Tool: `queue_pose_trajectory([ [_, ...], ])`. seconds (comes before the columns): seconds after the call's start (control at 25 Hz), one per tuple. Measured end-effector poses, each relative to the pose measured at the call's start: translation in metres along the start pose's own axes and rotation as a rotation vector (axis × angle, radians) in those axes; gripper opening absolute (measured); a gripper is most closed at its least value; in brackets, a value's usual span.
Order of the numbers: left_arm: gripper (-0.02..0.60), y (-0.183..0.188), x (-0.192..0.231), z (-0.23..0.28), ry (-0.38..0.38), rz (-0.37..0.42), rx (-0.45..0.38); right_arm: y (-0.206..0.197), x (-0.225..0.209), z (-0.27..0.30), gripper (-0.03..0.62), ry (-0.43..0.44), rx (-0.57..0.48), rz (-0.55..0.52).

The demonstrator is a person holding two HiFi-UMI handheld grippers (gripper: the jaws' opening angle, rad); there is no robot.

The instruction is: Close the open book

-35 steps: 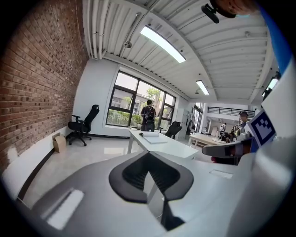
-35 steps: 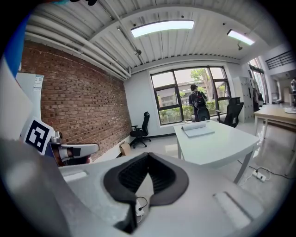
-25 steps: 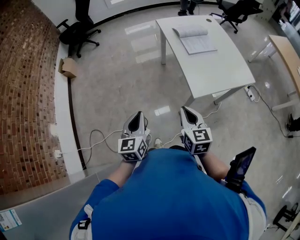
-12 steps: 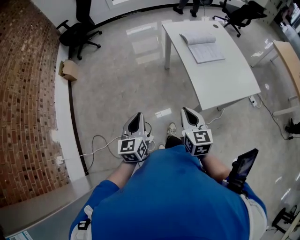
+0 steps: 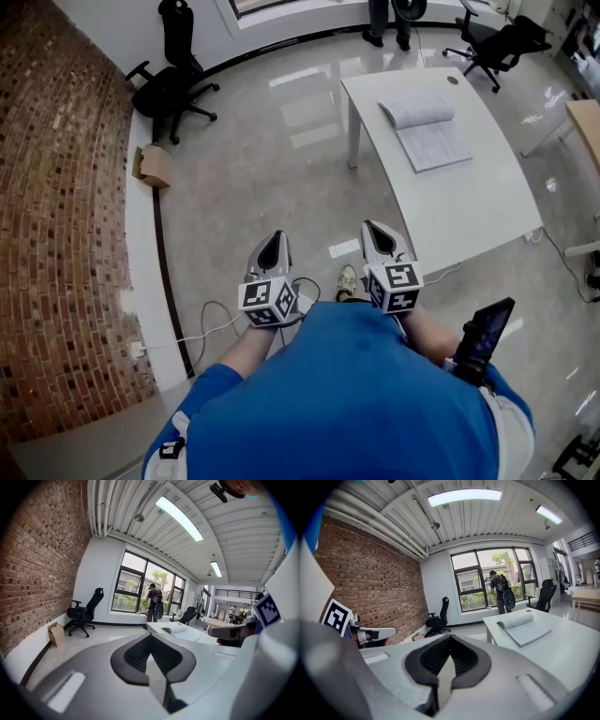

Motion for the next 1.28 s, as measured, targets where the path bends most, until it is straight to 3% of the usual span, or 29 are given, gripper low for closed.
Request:
queue_pose_trajectory([
  [0.36,0.006,0.048,-0.008,0.128,-0.021,0.051,-0.002,0.019,-0.082,0.086,0.002,-0.024,-0.016,0.042],
  [0.56,0.006,0.061,-0.020,0.178,-0.056,0.070,0.036,0.027,-0.112,0.102,0.002,-0.065,-0.019,0.069],
  [1.12,0.006,0.066,-0.058,0.324,-0.326,0.133,0.201,0.015,-0.178,0.126,0.002,-0.341,0.043,0.171],
  [1.28,0.006,0.068,-0.058,0.368,-0.441,0.140,0.262,0.015,-0.184,0.141,0.002,-0.456,0.084,0.197],
])
Point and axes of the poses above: the fingertips, and each gripper's own axes: z forward along the fingers, x to its left, y out of its top, the point moved 9 cm from there along -z, backward along the fingers, and after that the axes turned 14 degrees about -z, right-handed, at the moved point
